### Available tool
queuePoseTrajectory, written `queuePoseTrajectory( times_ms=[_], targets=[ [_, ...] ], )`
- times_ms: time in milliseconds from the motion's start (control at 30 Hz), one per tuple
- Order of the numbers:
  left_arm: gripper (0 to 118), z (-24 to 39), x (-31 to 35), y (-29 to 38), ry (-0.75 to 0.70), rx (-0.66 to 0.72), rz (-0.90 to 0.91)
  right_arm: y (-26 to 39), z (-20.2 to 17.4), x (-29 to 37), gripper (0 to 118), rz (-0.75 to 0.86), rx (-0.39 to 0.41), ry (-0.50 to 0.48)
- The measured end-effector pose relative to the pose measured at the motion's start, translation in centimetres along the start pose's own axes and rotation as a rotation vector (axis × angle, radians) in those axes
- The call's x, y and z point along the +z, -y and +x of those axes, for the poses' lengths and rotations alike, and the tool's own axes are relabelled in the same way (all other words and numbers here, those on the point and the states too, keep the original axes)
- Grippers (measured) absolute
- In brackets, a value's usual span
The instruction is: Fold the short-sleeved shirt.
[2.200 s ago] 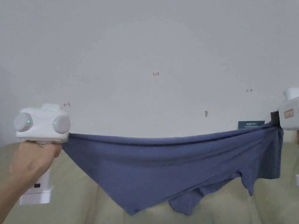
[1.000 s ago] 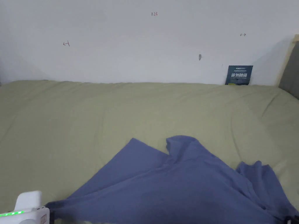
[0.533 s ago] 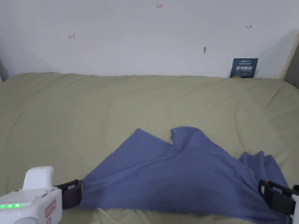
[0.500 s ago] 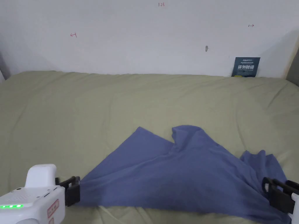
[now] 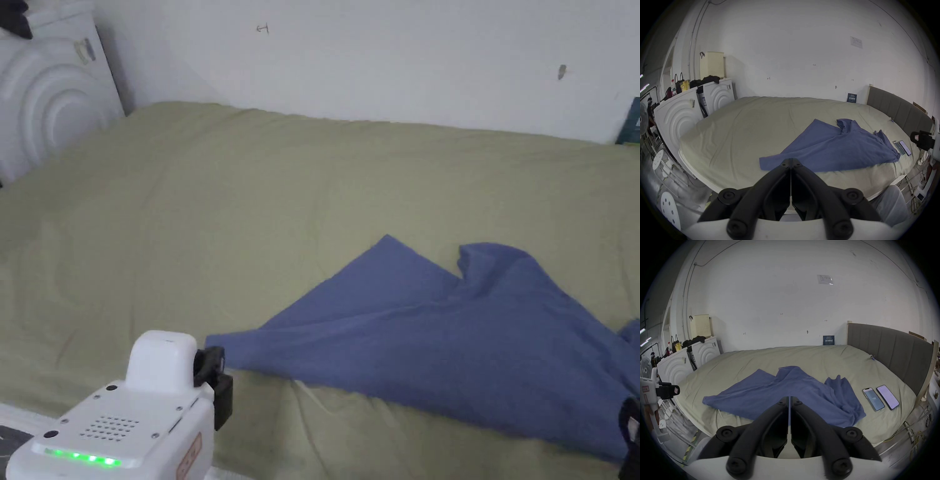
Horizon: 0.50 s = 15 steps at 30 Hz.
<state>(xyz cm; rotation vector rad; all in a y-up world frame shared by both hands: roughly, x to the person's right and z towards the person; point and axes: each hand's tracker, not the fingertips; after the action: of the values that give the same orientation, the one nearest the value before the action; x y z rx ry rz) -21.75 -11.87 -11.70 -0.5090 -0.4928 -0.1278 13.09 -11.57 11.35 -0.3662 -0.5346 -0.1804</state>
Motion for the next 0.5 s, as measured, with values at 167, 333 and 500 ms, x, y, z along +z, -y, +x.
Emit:
queuePoseTrajectory(
  times_ms=[167, 333, 500],
  targets=[
    [0, -2.6, -2.0, 0.6, -0.035, 0.027, -0.064, 0.6, -0.6, -0.4, 5, -0.041, 0.001, -0.022],
    [0, -5.6, -6.7, 0.8, -0.045, 0.079, -0.186, 1.0, -1.5, -0.9, 5, -0.07, 0.03, -0.024],
    [0, -8.5, -13.5, 0.2, -0.023, 0.124, -0.289, 1.5, -2.0, -2.0, 5, -0.118, 0.049, -0.025]
  ],
)
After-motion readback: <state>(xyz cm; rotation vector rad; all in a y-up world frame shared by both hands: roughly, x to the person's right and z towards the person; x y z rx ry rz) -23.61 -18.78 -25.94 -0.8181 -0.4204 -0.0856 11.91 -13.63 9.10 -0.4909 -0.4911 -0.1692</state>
